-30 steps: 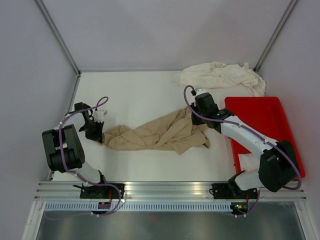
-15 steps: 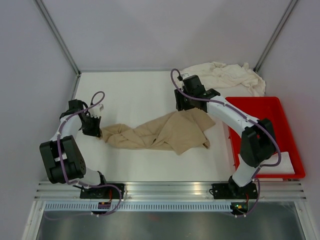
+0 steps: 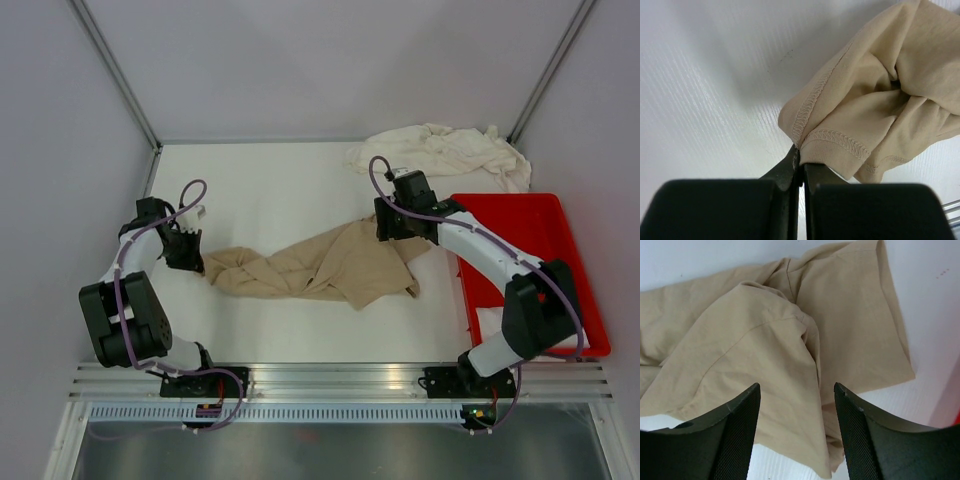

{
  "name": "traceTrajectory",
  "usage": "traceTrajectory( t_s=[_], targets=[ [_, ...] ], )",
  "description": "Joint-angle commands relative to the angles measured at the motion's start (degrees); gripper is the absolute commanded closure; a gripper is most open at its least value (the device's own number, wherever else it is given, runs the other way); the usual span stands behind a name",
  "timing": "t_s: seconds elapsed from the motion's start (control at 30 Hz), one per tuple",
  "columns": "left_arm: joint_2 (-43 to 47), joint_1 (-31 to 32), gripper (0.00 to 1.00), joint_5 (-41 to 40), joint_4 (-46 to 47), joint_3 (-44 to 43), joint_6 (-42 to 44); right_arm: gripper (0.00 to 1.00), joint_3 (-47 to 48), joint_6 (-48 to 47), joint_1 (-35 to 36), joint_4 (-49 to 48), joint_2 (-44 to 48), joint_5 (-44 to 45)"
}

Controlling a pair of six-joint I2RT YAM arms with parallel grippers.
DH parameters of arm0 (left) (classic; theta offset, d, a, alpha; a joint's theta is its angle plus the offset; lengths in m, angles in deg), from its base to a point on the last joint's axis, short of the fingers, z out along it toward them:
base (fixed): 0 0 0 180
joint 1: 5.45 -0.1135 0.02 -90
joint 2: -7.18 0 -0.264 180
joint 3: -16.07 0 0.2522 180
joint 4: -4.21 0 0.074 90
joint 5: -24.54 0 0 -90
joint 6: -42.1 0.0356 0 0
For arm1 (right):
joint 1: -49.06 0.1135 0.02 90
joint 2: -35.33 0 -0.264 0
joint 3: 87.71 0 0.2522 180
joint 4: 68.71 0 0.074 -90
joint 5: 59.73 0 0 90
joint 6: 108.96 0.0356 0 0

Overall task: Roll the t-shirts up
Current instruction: Flatten the tshirt

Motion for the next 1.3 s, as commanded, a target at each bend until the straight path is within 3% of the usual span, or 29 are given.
traceTrajectory(
  t_s=[0.0,0.1,0.23,0.33,0.43,0.47,0.53,0.57,0.6,0.97,1.13,1.27],
  targets=[
    [2.1,-0.3,0.98,2.4,-0.2,-0.6,-2.4,0.33,2.9,-1.5,-1.3,-3.0,-6.3,-4.6],
    [2.0,-0.3,0.98,2.2,-0.2,-0.5,-1.9,0.31,1.1,-1.7,-1.2,-7.4,-8.8,-7.6],
    [1.3,-0.3,0.98,3.4,-0.2,-0.5,-2.9,0.31,3.0,-2.6,-1.8,-8.1,-14.7,-4.5],
    [1.2,-0.3,0.98,3.6,-0.2,-0.6,-3.0,0.36,4.0,-4.5,-1.8,-8.7,-16.4,-7.2],
    [1.3,-0.3,0.98,2.7,-0.3,-0.7,-2.5,0.58,2.2,-3.7,-1.8,-11.0,-14.9,-9.2],
    [1.3,-0.3,0.98,2.6,-0.2,-0.7,-2.4,0.73,1.0,-3.5,-1.8,-12.1,-14.2,-9.6],
    [1.8,-0.3,0.98,2.3,-0.4,-0.8,-2.4,0.85,0.3,-3.3,-1.8,-12.2,-12.5,-9.7],
    [2.0,-0.3,0.98,2.1,-0.6,-0.9,-2.3,0.96,0.1,-3.3,-1.8,-11.7,-11.7,-9.5],
    [2.1,-0.3,0.98,1.8,-0.7,-1.2,-2.2,1.00,0.3,-3.3,-1.8,-11.2,-10.9,-9.1],
    [7.9,-0.3,0.98,0.9,-4.5,-1.4,-0.7,1.00,-2.8,1.1,-1.7,-5.1,5.4,-11.6],
    [17.1,-0.3,0.98,0.2,-8.5,1.0,1.2,1.00,-4.5,2.8,-1.6,0.4,17.4,-11.5],
    [25.1,-0.3,0.98,-2.5,-12.5,2.2,3.7,1.00,0.2,1.9,-1.4,9.7,24.9,-10.9]
  ],
)
